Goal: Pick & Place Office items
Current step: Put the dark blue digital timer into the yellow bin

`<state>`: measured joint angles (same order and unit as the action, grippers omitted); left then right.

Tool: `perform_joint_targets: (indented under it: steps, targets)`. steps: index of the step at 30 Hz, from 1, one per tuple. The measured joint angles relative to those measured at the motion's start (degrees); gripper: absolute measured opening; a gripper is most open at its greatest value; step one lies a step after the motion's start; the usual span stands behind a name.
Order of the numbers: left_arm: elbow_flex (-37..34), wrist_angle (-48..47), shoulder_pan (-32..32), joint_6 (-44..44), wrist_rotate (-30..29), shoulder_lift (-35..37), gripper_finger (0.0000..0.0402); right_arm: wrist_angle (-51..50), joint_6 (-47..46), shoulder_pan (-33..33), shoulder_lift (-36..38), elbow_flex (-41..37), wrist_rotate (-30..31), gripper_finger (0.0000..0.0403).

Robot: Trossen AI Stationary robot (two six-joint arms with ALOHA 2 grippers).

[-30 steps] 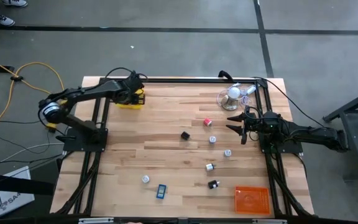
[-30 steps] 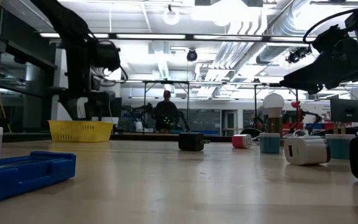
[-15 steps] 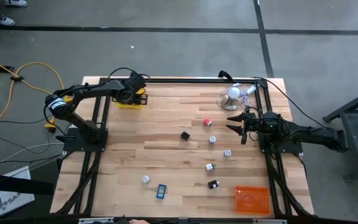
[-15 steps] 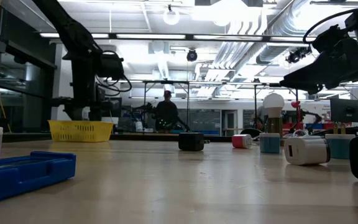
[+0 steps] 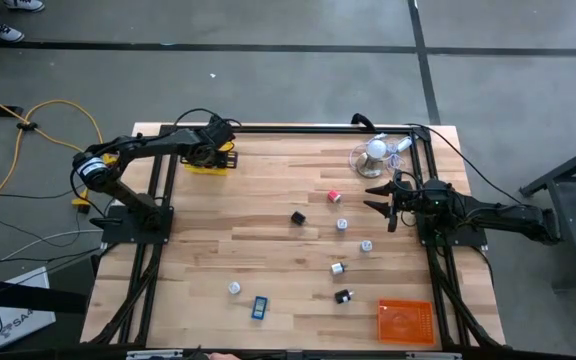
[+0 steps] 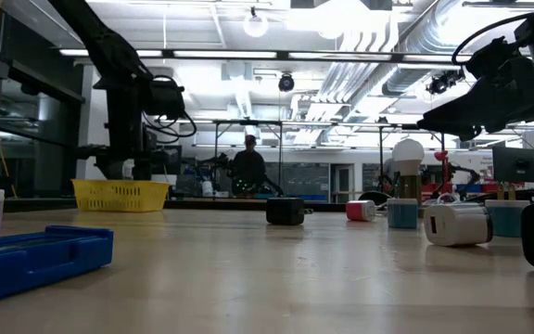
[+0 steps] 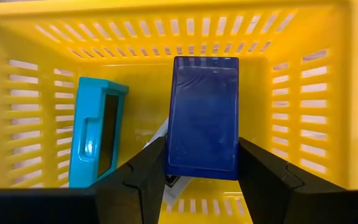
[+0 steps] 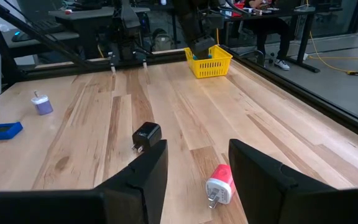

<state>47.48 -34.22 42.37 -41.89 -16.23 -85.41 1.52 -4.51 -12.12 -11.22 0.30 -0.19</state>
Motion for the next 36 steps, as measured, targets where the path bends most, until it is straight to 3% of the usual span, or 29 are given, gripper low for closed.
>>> perform_joint_targets:
  steps: [29,36]
  targets:
    - [0.0,0.0,0.0,1.1,0.0,0.0,0.0167,0.0,0.0,0.0,0.0,0.0,0.0,0.0158]
    - [0.0,0.0,0.0,1.2,0.0,0.0,0.0221,0.0,0.0,0.0,0.0,0.0,0.0,0.0158]
